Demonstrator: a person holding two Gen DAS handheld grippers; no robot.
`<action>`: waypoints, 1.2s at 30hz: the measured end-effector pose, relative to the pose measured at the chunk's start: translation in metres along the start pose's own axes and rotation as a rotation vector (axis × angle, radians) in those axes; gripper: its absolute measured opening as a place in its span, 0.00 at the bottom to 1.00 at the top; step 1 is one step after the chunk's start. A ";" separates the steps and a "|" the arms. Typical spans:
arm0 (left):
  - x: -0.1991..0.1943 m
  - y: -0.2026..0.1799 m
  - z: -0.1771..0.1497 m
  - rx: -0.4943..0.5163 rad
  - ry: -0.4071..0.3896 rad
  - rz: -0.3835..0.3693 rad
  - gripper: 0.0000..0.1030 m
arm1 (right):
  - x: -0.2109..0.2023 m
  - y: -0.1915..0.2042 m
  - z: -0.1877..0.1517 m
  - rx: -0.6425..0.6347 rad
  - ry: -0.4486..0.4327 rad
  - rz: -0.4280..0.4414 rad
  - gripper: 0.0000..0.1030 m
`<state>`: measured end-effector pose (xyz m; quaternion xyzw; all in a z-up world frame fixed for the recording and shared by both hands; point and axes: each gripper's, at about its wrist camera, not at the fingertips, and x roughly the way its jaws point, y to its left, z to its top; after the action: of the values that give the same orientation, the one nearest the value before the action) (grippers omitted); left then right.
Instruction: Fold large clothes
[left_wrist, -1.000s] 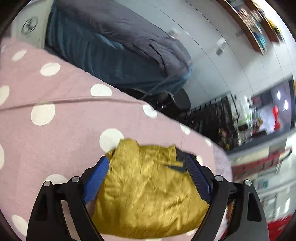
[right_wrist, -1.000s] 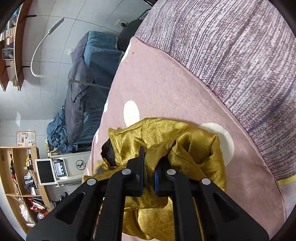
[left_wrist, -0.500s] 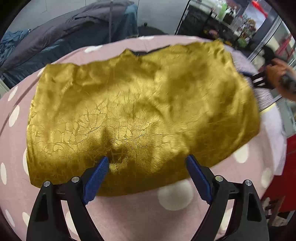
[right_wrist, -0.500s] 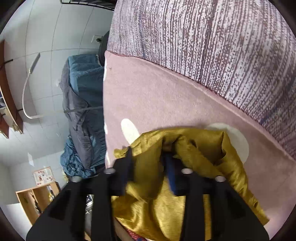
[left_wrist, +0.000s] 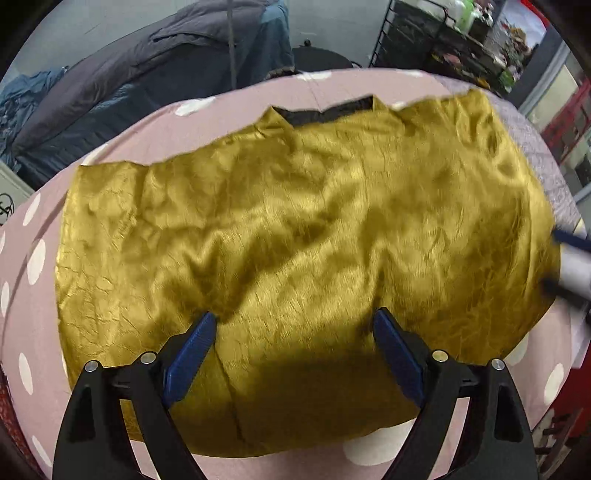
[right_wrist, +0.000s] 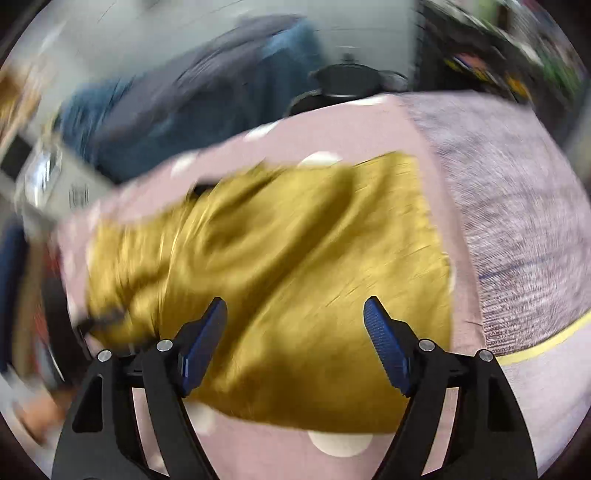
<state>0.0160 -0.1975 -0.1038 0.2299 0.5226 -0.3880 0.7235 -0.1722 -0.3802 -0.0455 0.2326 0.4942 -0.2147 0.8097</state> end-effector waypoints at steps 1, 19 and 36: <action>-0.009 0.005 0.001 -0.034 -0.030 -0.013 0.82 | 0.005 0.019 -0.011 -0.077 0.002 -0.021 0.74; 0.001 0.057 -0.042 -0.148 -0.054 0.136 0.90 | 0.102 0.080 -0.007 -0.281 0.152 -0.208 0.74; 0.039 0.079 -0.001 -0.149 0.060 0.077 0.95 | 0.149 0.090 0.014 -0.289 0.207 -0.315 0.82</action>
<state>0.0848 -0.1624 -0.1467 0.2068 0.5622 -0.3130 0.7370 -0.0476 -0.3338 -0.1593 0.0550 0.6303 -0.2407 0.7361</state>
